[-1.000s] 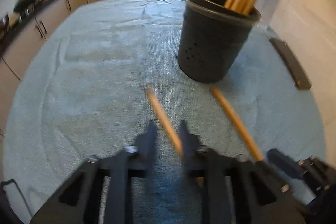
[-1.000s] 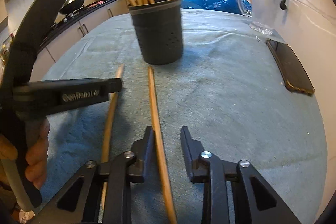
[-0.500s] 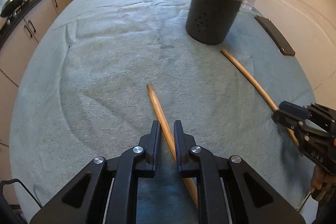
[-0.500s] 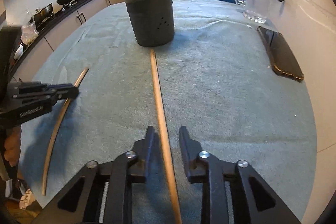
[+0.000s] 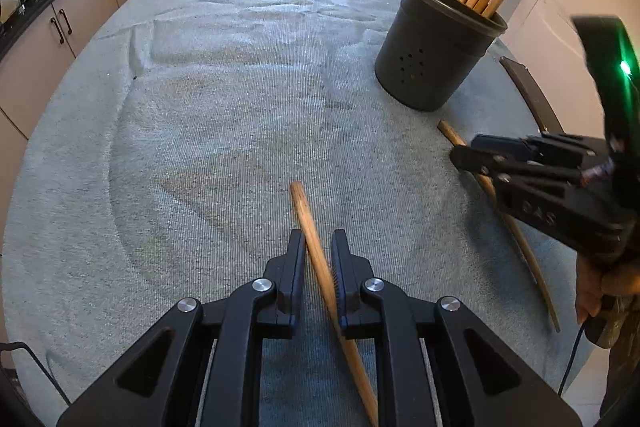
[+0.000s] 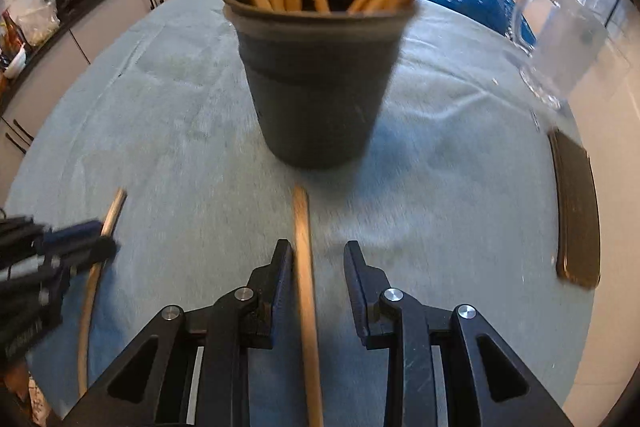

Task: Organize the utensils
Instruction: 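Close the left tool on the last chopstick while the right tool grasps another chopstick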

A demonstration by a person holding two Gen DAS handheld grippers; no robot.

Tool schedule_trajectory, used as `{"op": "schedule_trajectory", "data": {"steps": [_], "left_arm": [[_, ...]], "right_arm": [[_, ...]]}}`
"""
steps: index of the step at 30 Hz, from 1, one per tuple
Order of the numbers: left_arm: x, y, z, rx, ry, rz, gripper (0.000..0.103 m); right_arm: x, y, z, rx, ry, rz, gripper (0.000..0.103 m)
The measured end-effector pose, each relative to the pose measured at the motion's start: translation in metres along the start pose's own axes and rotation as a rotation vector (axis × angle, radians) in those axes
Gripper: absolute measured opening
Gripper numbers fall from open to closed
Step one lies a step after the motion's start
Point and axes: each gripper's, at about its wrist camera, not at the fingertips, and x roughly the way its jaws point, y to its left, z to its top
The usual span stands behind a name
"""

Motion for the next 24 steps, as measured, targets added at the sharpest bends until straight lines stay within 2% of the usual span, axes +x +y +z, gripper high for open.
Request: {"op": "schedule_trajectory", "data": {"steps": [8, 11, 12, 13, 15, 17, 24], "left_arm": [[0.009, 0.001, 0.010, -0.046, -0.042, 0.007, 0.017], [0.010, -0.002, 0.011, -0.056, -0.045, 0.032, 0.017], [0.009, -0.003, 0.010, -0.045, -0.044, 0.044, 0.011], [0.009, -0.003, 0.009, -0.037, -0.042, 0.063, 0.009], [0.006, 0.002, 0.007, -0.065, -0.032, 0.039, 0.007], [-0.002, 0.011, 0.003, -0.106, -0.039, 0.027, 0.007], [-0.047, 0.023, -0.013, -0.129, -0.165, 0.003, 0.007]], "right_arm": [[0.000, 0.004, 0.001, 0.018, 0.025, 0.001, 0.028], [-0.004, 0.004, -0.005, 0.021, 0.034, 0.017, 0.021], [-0.006, 0.006, -0.009, 0.014, 0.032, 0.019, 0.016], [-0.008, 0.008, -0.012, 0.009, 0.029, 0.018, 0.015], [-0.012, 0.009, -0.019, 0.015, 0.023, 0.016, 0.009], [-0.015, 0.007, -0.026, 0.035, 0.007, 0.025, 0.008], [-0.038, -0.002, -0.055, 0.128, -0.106, 0.078, 0.007]]}}
